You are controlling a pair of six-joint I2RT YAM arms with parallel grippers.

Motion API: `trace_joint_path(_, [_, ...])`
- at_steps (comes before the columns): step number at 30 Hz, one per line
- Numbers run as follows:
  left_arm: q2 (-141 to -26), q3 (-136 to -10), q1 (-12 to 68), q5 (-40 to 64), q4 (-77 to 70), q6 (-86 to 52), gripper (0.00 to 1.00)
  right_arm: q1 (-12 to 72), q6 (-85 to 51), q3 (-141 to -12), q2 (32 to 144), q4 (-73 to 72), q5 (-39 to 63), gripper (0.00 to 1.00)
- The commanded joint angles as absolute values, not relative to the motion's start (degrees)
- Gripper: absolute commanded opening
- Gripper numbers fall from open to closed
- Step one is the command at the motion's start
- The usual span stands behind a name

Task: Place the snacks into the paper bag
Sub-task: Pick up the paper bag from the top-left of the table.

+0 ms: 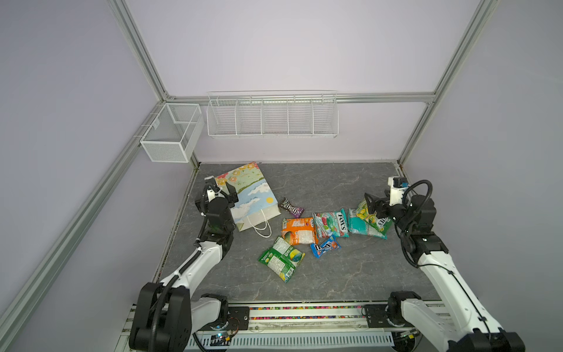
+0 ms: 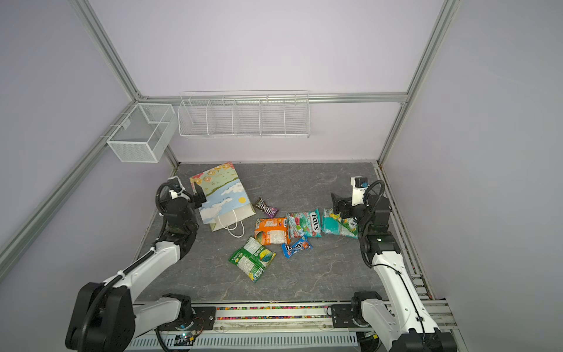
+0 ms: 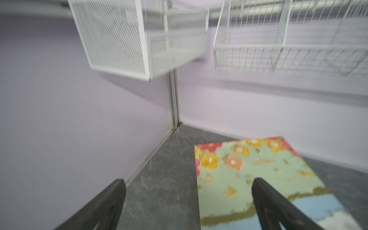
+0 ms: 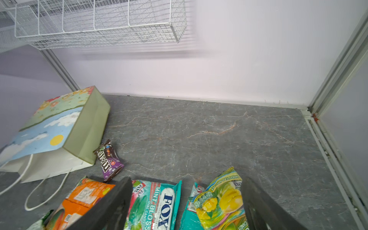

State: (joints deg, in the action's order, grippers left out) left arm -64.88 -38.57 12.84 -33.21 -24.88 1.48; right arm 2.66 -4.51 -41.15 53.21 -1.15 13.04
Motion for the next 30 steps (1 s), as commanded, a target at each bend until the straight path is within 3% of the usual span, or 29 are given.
trace_joint_path(1, [-59.0,-52.8,13.3,-28.0,2.8,-0.5,1.0,3.4,-8.9,-45.1,52.1,4.2,15.5,0.88])
trace_joint_path(4, [-57.9,-63.0,14.5,-18.9,16.8,-0.9,1.0,3.1,-24.6,-48.0,51.3,20.0,3.9,0.89])
trace_joint_path(7, [-60.2,-66.9,18.0,-13.5,29.5,3.6,1.0,2.5,-23.8,-45.3,52.1,15.3,16.5,0.88])
trace_joint_path(9, [-62.0,-65.5,22.6,-18.8,33.8,7.8,1.0,3.9,-24.2,-44.4,51.8,14.1,17.4,0.88])
trace_joint_path(15, [-60.3,-53.3,34.7,-25.9,28.1,18.2,1.0,6.1,-20.6,-43.3,48.2,13.9,15.2,0.88])
trace_joint_path(30, [-73.6,-51.4,41.1,-29.7,28.7,25.2,1.0,6.8,-20.1,-39.6,45.2,14.9,14.3,0.88])
